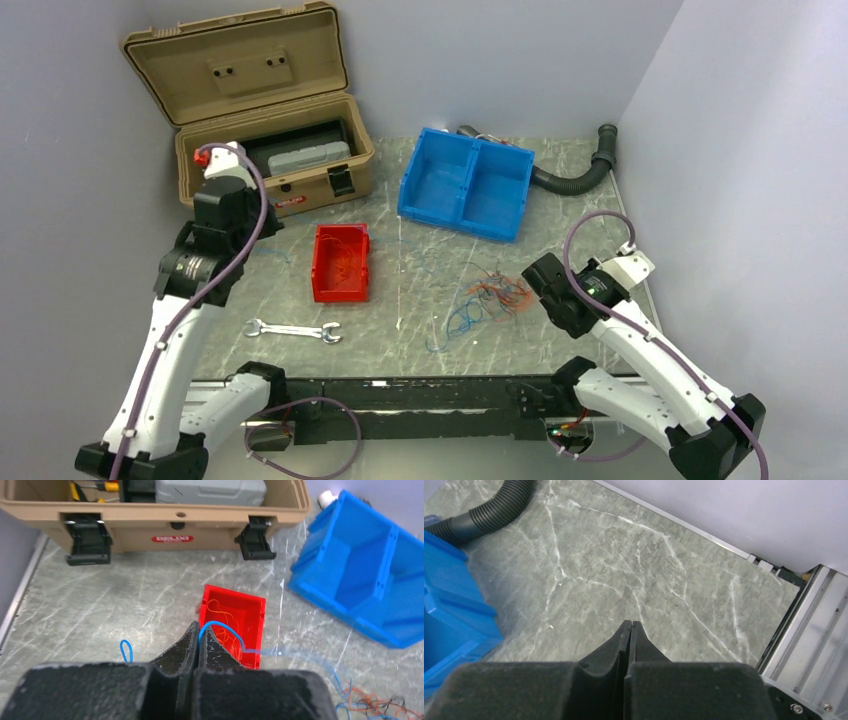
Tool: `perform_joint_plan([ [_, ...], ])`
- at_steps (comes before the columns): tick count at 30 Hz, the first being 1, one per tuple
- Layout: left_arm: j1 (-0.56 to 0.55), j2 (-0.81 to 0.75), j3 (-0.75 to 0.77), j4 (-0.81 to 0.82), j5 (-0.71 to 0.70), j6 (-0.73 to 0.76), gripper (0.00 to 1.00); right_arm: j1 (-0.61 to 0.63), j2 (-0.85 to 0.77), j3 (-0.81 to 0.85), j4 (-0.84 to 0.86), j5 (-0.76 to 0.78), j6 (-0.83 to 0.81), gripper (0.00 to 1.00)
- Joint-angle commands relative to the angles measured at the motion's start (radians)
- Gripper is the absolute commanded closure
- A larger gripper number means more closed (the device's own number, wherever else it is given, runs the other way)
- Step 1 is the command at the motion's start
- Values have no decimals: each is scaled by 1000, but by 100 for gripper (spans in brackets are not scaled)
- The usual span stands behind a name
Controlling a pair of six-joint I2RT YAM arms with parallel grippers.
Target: Untangle the cables
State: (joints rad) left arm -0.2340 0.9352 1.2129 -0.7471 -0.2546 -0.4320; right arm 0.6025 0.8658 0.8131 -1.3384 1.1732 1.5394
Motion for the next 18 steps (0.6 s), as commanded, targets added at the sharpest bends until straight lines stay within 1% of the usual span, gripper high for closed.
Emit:
perform_joint_plan([
  [1,30,-47,26,-9,-97,-16,100,-27,-33,-16,88,0,-137,100],
  [2,36,-64,17,8,-83,-9,100,-31,-44,-23,128,-12,-191,100],
  [3,37,-85,-2,45,-32,10,100,-32,-57,-31,185,-30,-253,100],
  [5,38,-136,-81,172,147,50,100,-32,-96,-59,361,-109,-484,100],
  [6,38,-157,-112,231,237,56,100,-32,-118,-77,451,-157,-612,100],
  [7,37,-168,-133,298,320,53,100,-33,-141,-97,560,-222,-706,100],
  [9,36,-166,-158,367,493,44,100,-32,-184,-132,697,-349,-840,94],
  [10,36,-155,-156,384,546,43,100,-32,-209,-146,747,-411,-888,91],
  [12,35,-115,-134,380,633,51,100,-32,-231,-169,825,-535,-951,76],
  [13,33,-94,-119,376,677,60,100,-31,-237,-177,860,-584,-983,64],
  [14,29,-66,-103,366,704,67,100,-32,-236,-181,887,-624,-1008,47],
  [15,22,-50,-90,363,725,70,100,-32,-229,-181,902,-652,-1022,36],
  [16,18,-39,-82,366,743,73,100,-32,-215,-177,913,-673,-1032,29],
  [18,4,-21,-68,379,770,68,100,-32,-183,-167,925,-695,-1041,21],
])
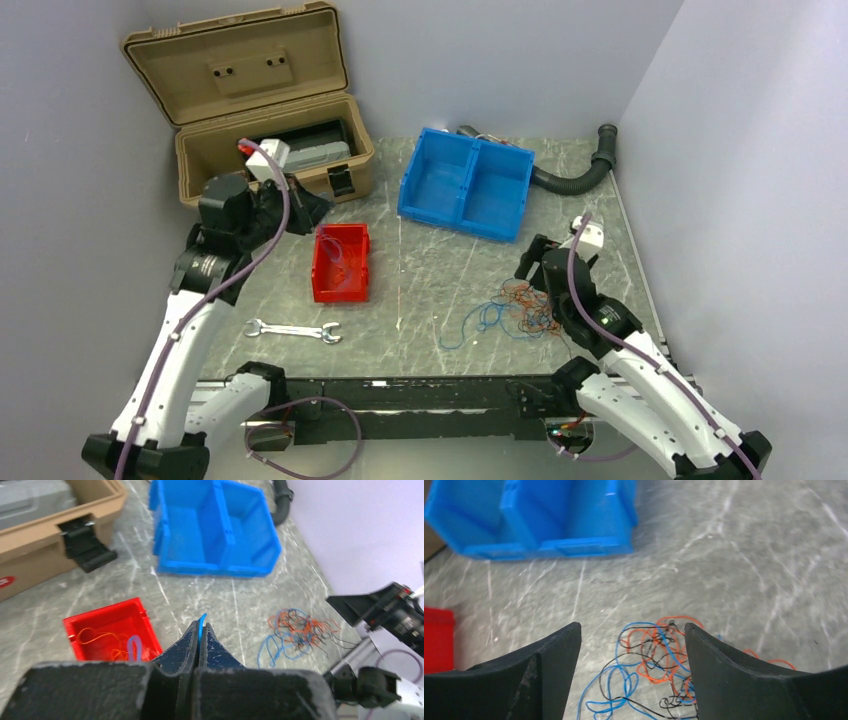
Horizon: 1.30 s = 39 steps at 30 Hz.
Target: Untangle the cables
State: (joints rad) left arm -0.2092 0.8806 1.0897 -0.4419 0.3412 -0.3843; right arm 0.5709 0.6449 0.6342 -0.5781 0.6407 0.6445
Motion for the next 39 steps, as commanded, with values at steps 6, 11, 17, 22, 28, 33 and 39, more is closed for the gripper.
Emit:
perform_joint_plan([
  [6,-74,93,155,75,160,17,100,0,100,17,231,-229,-169,14],
  [11,-107,163,225,128,160,-8,100,0,107,-3,290,-257,-181,13],
  [17,-134,337,363,148,188,-62,100,0,108,-4,313,-254,-193,12],
  [22,-143,458,473,165,196,-83,100,0,101,-9,323,-253,-197,11],
  [28,-154,594,620,178,230,-125,100,-1,86,-16,318,-219,-207,11],
  [33,-171,678,763,169,236,-133,100,-1,63,-24,321,-196,-218,10],
  [39,-177,728,895,174,227,-135,100,-1,59,-28,323,-185,-220,9],
])
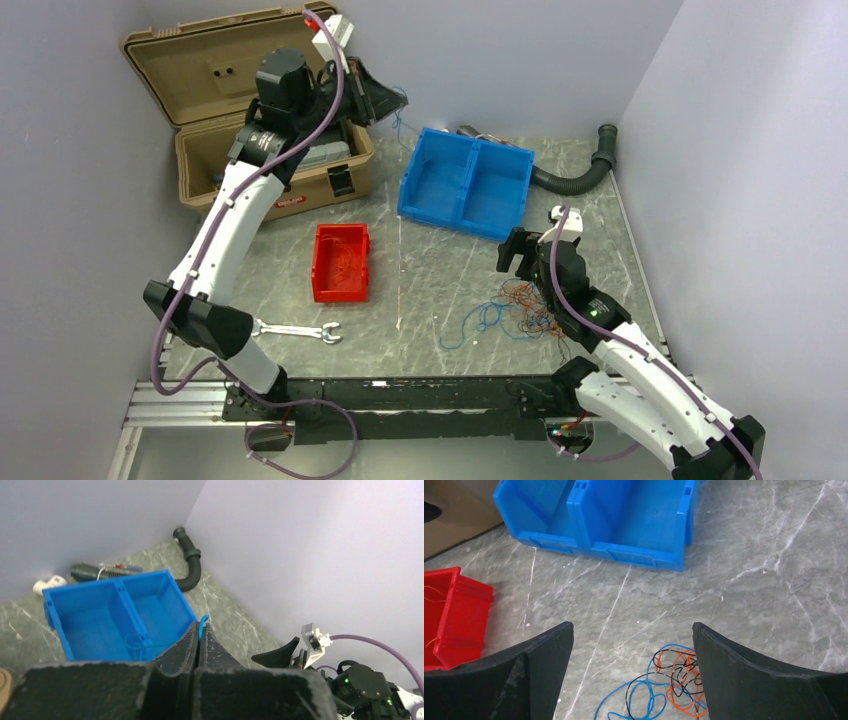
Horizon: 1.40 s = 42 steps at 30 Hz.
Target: Untangle the cables
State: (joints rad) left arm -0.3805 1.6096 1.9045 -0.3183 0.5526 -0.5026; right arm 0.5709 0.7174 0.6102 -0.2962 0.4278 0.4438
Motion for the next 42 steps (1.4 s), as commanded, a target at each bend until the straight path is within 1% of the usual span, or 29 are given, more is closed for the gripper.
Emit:
perform_joint_plan([
  [1,-6,-1,75,74,15,-23,100,-1,-12,-6,43,28,-18,9],
  [5,-6,27,62,157,30,-71,100,-1,-19,-9,43,30,-17,9],
  [9,-5,109,122,188,73,-107,100,-2,-33,-6,29,54,-22,9],
  [12,-4,181,137,243,80,-132,100,-2,-51,-7,21,61,-25,8],
  [15,-1,286,152,277,63,-157,100,-2,-65,-12,15,66,-21,8],
  [19,9,468,262,265,104,-211,100,-3,-74,-13,4,65,-15,8],
  [22,15,542,282,303,118,-255,100,-2,-86,-13,-12,69,-12,8],
  [24,18,552,268,335,118,-266,100,-2,-99,-16,-19,75,-13,8],
  [27,19,547,243,347,87,-246,100,-2,-113,-22,-25,84,-14,8],
  [35,18,547,298,253,58,-176,100,-3,-108,-18,-21,76,-13,8],
  [38,17,508,290,307,42,-182,100,-3,-103,-15,-18,74,-13,8],
  [40,17,493,293,379,24,-191,100,-2,-100,-16,-13,72,-11,8],
  [42,15,509,337,415,12,-203,100,-2,-97,-15,-4,66,-11,8],
])
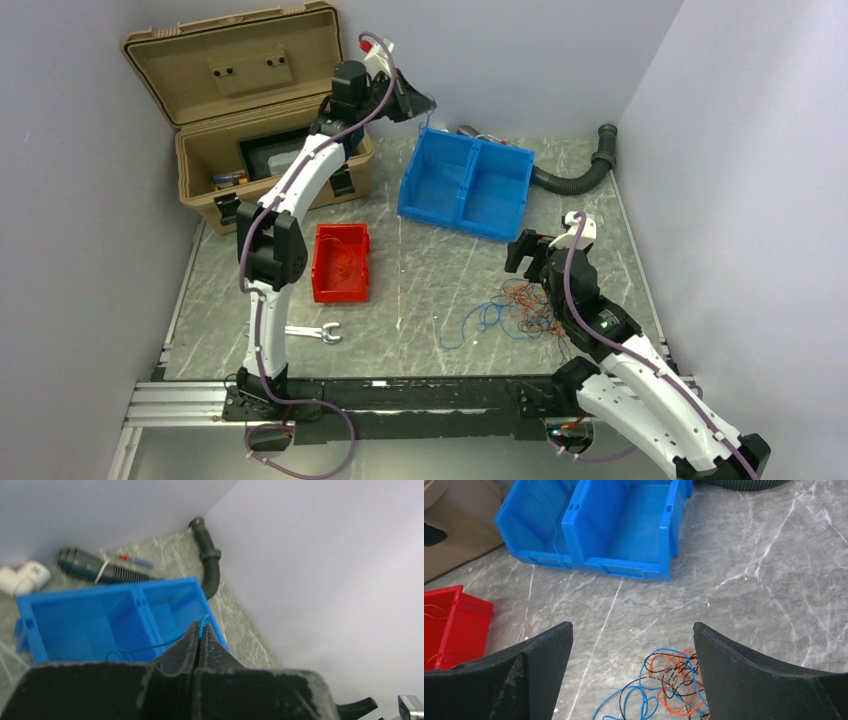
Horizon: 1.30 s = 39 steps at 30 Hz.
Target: Untangle the cables
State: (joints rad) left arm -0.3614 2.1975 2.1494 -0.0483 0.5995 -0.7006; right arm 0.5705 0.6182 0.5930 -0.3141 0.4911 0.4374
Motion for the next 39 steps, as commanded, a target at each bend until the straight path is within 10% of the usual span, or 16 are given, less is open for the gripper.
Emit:
perform_joint_plan([
  [1,-2,-64,124,153,-38,-11,100,-1,6,3,13,1,-4,8],
  [14,-8,-32,130,252,-64,-45,100,-2,4,0,7,-2,0,8],
  [20,-13,-72,-98,310,-48,-42,100,-2,8,-2,13,-6,3,7],
  [30,-91,43,-107,37,-74,126,100,-2,16,3,17,-9,-2,7],
  [34,-118,111,38,-205,-160,236,20,-3,21,8,12,-13,-2,7],
  [39,-125,60,14,-231,-200,308,6,-2,16,1,13,-16,5,7],
])
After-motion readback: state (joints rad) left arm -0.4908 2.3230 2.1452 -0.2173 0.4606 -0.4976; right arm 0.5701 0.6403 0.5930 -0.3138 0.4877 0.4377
